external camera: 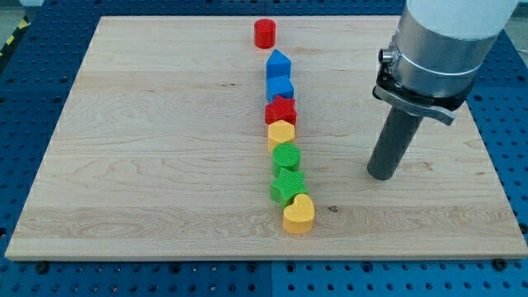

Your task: Slide the yellow heart left a bit

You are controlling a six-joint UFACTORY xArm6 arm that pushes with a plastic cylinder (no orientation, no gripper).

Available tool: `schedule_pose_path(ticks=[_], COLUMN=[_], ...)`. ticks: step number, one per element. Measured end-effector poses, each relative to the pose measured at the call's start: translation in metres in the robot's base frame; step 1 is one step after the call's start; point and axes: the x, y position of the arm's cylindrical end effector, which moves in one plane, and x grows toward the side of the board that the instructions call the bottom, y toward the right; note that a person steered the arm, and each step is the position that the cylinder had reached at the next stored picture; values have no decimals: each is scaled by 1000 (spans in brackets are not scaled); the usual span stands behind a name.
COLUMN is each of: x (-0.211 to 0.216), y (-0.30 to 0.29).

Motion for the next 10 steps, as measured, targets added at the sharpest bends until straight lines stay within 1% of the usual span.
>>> schedule_pose_path(ticks=[1,2,3,4,6,7,8,9,10], x=[0,10,25,52,57,62,67,67,67], y=[0,2,-6,-21,-39,-81,-108,-114,-108])
